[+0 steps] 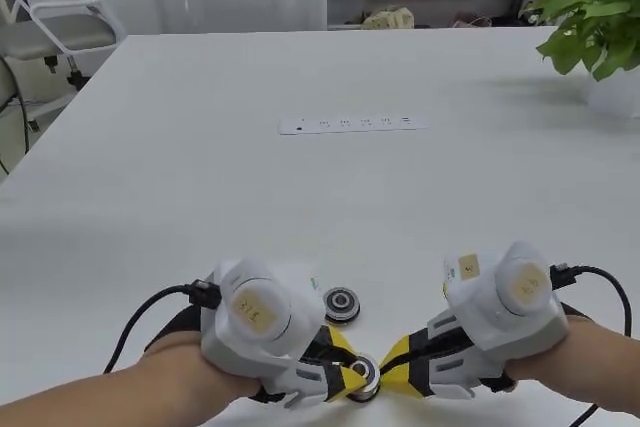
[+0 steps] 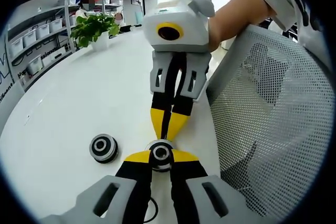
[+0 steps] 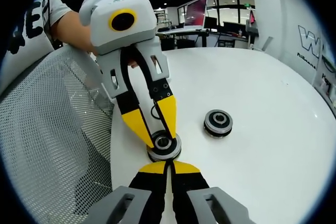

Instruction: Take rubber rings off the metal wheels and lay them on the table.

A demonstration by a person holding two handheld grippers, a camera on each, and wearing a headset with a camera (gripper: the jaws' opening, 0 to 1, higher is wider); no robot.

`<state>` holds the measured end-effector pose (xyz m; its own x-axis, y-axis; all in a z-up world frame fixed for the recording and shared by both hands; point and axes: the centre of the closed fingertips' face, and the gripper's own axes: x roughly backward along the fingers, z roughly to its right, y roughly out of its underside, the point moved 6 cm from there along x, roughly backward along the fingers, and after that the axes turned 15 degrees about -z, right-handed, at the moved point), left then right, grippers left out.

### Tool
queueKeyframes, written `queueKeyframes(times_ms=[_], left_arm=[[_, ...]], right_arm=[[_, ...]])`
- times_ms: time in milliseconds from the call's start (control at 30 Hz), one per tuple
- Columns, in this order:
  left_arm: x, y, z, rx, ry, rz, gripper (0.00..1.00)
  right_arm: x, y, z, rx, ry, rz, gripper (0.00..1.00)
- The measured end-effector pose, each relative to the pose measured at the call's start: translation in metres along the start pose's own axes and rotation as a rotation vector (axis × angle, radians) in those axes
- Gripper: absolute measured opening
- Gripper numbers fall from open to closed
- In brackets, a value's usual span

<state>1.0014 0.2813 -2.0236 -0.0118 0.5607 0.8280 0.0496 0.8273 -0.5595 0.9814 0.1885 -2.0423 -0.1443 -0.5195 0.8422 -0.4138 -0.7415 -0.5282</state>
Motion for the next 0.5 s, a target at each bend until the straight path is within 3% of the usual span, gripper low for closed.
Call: queueKeyframes(times_ms=[200,500], left_arm=[[-0.0001,-0.0004,0.0003,-0.003,-0.005,-0.002,0.07],[0.0001,-0.0014,0.0003,-0.001,-0.008,-0.003,0.07]], right_arm=[[0.0004,0.0016,0.0028,-0.071,-0.021,0.013,0.00],[0.0038,0.0043,0.0065,-0.242,-0.090,0.057,0.00]])
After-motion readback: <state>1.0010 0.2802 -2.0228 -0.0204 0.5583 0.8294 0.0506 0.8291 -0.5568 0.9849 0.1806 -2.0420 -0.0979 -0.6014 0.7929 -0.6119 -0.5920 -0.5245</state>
